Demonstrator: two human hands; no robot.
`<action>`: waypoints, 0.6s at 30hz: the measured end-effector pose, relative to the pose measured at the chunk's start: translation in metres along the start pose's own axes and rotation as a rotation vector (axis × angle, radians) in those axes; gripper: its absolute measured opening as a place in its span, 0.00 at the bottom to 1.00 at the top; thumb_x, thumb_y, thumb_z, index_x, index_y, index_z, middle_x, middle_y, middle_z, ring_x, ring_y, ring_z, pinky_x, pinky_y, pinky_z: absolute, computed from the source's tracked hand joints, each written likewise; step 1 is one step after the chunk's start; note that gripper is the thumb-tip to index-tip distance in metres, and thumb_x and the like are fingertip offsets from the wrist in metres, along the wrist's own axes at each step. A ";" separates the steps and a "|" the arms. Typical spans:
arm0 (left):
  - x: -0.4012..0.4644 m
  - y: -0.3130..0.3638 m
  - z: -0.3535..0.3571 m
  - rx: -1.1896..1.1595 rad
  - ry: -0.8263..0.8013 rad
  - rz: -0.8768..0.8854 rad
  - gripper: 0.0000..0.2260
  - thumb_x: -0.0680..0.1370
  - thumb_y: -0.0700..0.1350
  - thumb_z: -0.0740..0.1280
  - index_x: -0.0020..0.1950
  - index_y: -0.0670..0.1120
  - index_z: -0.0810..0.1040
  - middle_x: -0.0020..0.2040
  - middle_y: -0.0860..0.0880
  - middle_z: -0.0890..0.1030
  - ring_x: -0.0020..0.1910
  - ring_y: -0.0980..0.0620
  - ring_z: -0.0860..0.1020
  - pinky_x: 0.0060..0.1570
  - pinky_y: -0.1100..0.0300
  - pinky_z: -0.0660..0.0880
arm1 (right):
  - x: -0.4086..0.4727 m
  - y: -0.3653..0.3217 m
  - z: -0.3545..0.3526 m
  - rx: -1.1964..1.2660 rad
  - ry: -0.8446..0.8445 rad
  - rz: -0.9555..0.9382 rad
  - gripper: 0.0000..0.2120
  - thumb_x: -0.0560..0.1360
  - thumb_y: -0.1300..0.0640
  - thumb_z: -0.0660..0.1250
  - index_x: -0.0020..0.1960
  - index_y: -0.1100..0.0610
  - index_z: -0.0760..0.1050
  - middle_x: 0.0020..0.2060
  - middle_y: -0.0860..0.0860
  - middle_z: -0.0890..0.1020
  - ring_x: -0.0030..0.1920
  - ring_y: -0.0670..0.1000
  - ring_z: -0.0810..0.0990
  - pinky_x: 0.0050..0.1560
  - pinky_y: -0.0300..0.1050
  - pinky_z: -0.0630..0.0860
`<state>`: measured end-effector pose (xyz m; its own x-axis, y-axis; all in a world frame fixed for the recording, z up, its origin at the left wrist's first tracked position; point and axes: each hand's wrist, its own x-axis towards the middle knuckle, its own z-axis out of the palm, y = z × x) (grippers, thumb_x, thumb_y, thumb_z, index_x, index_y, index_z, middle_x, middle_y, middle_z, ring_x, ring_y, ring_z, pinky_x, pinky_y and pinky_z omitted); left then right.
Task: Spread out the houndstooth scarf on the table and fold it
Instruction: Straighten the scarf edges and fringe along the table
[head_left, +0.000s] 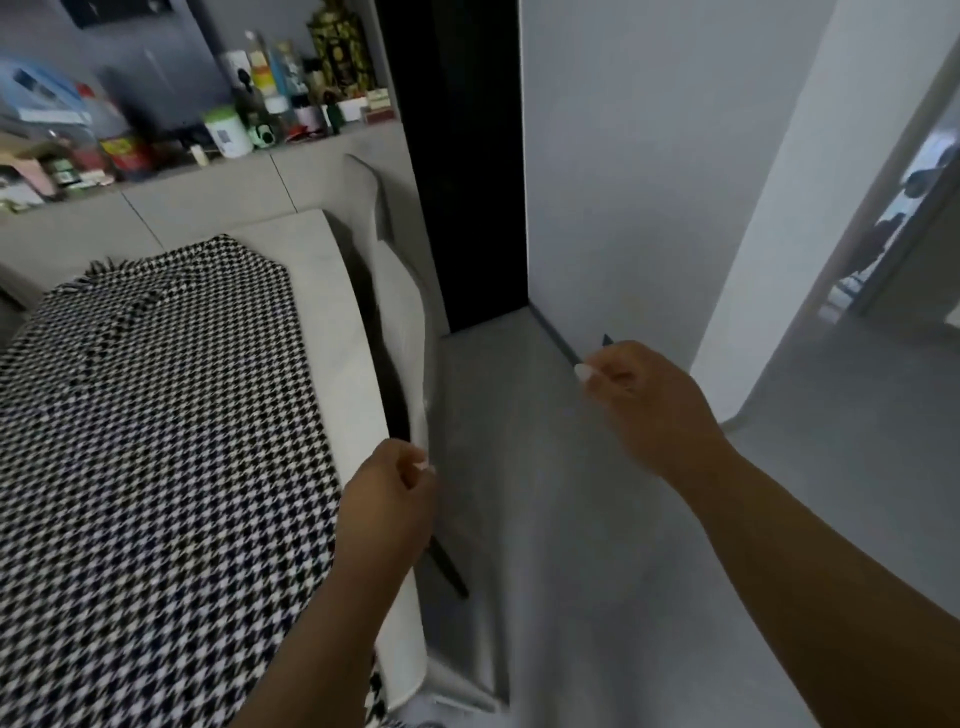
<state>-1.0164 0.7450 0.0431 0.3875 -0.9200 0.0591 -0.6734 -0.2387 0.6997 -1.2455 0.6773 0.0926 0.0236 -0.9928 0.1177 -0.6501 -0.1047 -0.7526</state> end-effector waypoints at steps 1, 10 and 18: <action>0.007 0.002 0.001 0.020 0.022 0.003 0.03 0.77 0.45 0.65 0.50 0.51 0.74 0.39 0.56 0.78 0.38 0.59 0.76 0.36 0.63 0.71 | 0.010 0.004 0.000 0.013 -0.004 -0.009 0.14 0.76 0.45 0.63 0.49 0.56 0.76 0.44 0.52 0.80 0.46 0.52 0.79 0.46 0.46 0.72; 0.114 0.033 0.022 0.063 0.165 0.020 0.03 0.77 0.45 0.66 0.48 0.52 0.73 0.38 0.55 0.78 0.36 0.57 0.77 0.35 0.60 0.75 | 0.140 0.015 0.011 0.020 -0.092 -0.126 0.16 0.77 0.44 0.63 0.60 0.51 0.75 0.51 0.47 0.79 0.51 0.46 0.77 0.48 0.36 0.69; 0.236 0.062 0.028 0.061 0.204 -0.103 0.05 0.76 0.47 0.66 0.51 0.52 0.74 0.39 0.55 0.78 0.37 0.56 0.78 0.37 0.58 0.75 | 0.281 -0.016 0.040 0.158 -0.183 -0.190 0.15 0.76 0.47 0.64 0.61 0.52 0.75 0.51 0.46 0.80 0.51 0.44 0.77 0.44 0.26 0.67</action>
<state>-0.9842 0.5039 0.0799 0.5710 -0.8096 0.1362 -0.6579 -0.3520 0.6658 -1.1987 0.3978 0.1117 0.2792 -0.9472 0.1579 -0.4953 -0.2830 -0.8214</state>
